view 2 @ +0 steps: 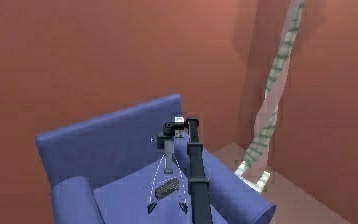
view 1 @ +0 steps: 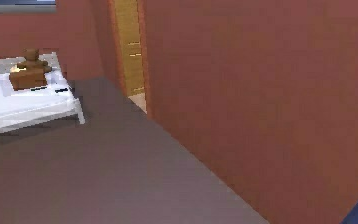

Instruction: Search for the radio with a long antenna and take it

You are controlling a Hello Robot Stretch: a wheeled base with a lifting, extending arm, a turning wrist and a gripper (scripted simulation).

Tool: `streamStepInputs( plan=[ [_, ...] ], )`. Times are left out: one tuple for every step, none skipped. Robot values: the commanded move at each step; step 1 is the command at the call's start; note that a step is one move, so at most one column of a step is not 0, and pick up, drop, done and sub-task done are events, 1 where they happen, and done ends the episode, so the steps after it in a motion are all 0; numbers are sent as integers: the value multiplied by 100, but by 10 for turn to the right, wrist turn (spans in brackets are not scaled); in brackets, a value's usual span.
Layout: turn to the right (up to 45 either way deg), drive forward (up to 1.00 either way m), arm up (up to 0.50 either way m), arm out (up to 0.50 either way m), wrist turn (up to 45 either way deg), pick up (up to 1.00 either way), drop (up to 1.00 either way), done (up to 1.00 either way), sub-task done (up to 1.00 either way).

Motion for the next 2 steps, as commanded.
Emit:
streamStepInputs(
  plan=[
    [0,0,0,0,450,0,0,0,0],
    [0,0,0,0,450,0,0,0,0]
  ],
)
